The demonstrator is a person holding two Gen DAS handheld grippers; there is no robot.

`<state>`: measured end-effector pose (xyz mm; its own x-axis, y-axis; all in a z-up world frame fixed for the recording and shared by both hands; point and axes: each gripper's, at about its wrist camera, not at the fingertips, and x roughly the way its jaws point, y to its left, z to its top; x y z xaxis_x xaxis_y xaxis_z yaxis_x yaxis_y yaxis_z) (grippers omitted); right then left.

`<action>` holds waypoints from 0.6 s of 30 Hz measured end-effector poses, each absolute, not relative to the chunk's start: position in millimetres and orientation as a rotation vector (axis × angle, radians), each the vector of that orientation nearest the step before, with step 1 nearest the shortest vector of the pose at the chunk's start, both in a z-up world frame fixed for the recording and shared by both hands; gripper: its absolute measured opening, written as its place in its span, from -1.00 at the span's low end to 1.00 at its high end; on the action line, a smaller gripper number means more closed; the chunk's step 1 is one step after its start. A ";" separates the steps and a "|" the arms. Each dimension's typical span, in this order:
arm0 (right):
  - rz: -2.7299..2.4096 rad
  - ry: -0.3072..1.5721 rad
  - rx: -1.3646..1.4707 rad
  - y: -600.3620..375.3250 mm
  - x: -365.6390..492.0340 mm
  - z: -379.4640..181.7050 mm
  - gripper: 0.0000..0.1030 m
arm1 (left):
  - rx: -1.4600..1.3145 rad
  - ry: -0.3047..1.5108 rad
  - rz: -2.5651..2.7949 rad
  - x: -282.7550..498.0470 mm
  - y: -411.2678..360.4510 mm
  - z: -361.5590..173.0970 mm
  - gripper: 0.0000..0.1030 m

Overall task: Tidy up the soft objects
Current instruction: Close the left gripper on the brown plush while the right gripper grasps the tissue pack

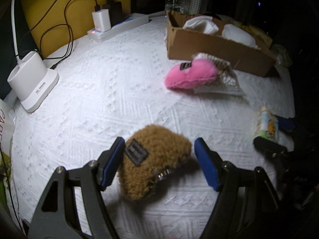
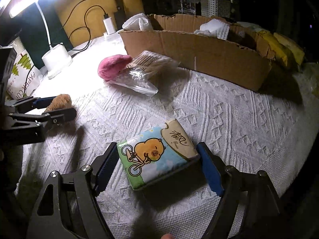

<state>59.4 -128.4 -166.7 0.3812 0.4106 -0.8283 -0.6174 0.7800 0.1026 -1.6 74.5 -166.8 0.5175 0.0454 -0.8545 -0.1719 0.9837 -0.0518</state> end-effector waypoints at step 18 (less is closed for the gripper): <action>0.641 0.965 -0.189 -142.9 64.1 -157.0 0.57 | -0.096 1.020 0.108 -4.0 70.2 -166.2 0.42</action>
